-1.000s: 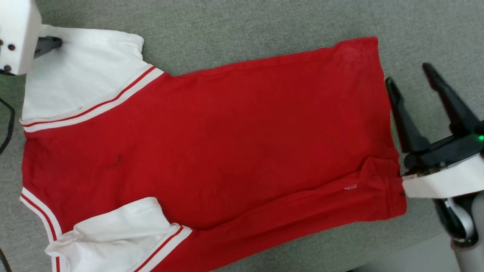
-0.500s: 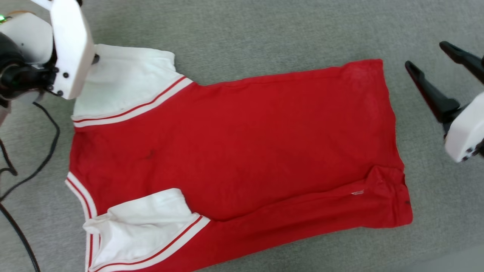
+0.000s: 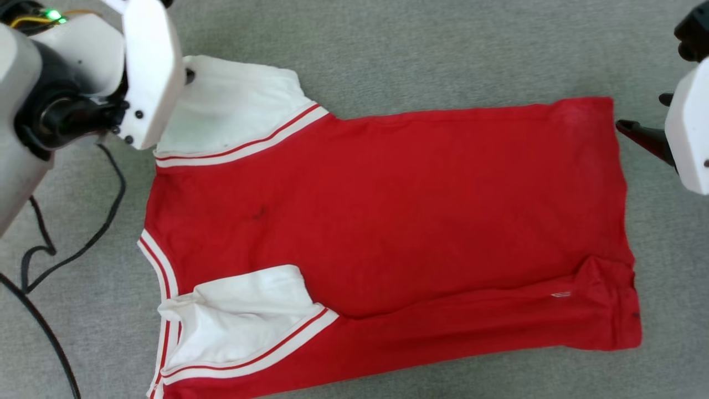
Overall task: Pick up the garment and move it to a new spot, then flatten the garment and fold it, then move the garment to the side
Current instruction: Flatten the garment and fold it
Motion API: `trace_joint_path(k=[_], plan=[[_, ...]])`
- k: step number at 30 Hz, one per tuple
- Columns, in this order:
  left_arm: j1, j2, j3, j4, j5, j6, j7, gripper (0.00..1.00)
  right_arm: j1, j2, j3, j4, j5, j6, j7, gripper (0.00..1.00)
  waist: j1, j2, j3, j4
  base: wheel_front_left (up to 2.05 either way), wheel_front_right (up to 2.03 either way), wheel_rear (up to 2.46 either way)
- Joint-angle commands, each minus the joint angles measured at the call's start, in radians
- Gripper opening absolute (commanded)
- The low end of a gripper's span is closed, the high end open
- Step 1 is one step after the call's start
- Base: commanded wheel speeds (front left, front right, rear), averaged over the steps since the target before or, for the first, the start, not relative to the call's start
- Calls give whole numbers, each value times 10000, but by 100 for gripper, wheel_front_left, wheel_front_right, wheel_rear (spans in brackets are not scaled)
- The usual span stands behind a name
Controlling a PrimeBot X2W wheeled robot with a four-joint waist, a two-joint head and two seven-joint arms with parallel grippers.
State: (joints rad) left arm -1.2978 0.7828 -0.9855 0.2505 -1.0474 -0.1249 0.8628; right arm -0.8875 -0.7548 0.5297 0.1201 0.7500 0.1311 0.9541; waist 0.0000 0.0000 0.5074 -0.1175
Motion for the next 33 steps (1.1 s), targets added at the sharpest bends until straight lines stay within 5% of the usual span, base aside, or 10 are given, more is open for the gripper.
trace_joint_path(k=[1, 9, 17, 19, 33], plan=[[-165, -87, -38, -102, 35, -44, -56, 0, -374, 191, 153, 363, -4, -8, 298, 100, 0, 0, 184, 182, 0, 0, 0], [-468, -256, -140, -401, 123, -34, -160, 0, -858, 871, 334, 1821, -201, -8, 418, 100, 0, 0, 620, 543, 0, 0, 0], [-553, -194, -290, -553, 74, -40, -360, 0, 184, 1223, 1697, 2810, 226, 9, 368, 100, 0, 0, 750, 695, 0, 0, 0], [-496, -163, -304, -525, 34, -41, -471, 0, 103, 1214, 1800, 2916, 365, 11, 101, 0, 0, 0, 662, 690, 0, 0, 0], [983, 583, -478, -1069, -382, -35, -1856, 0, -236, 69, 2200, 2364, 1343, -6, -2635, 0, 0, 0, -1346, 749, 0, 0, 0]])
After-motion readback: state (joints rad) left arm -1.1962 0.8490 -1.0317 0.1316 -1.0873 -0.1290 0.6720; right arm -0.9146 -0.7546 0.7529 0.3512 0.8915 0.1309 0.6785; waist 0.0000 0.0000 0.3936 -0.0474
